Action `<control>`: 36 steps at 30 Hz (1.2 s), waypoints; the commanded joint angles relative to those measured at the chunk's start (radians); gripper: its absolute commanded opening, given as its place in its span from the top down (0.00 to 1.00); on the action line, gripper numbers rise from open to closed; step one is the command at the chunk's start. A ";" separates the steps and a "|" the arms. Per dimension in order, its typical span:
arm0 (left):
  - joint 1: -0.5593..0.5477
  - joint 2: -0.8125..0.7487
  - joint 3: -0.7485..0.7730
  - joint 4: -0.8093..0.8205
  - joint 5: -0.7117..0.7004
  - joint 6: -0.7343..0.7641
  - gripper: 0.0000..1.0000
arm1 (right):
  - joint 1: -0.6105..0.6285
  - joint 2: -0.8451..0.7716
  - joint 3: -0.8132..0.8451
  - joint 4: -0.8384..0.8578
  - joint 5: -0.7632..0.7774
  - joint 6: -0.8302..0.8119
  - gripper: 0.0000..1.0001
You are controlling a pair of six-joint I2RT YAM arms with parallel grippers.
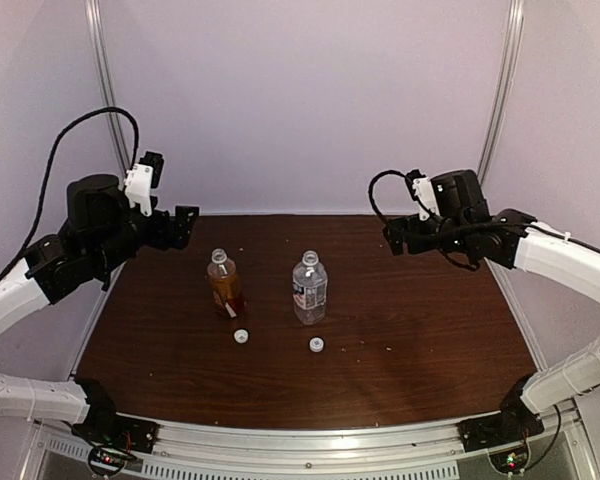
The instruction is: Unscrew the bottle caps
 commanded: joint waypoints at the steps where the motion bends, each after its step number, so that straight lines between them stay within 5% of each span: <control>1: 0.104 -0.077 -0.052 -0.023 0.025 -0.060 0.02 | -0.103 -0.038 0.036 0.029 -0.076 -0.005 0.00; 12: 0.362 -0.095 -0.043 -0.044 0.298 -0.044 0.02 | -0.183 -0.103 0.037 0.004 -0.086 -0.047 0.00; 23: 0.370 -0.191 -0.204 0.134 0.324 0.025 0.02 | -0.182 -0.212 -0.048 0.085 -0.058 -0.072 0.00; 36: 0.372 -0.220 -0.218 0.130 0.279 0.050 0.02 | -0.183 -0.238 -0.094 0.135 -0.111 -0.081 0.00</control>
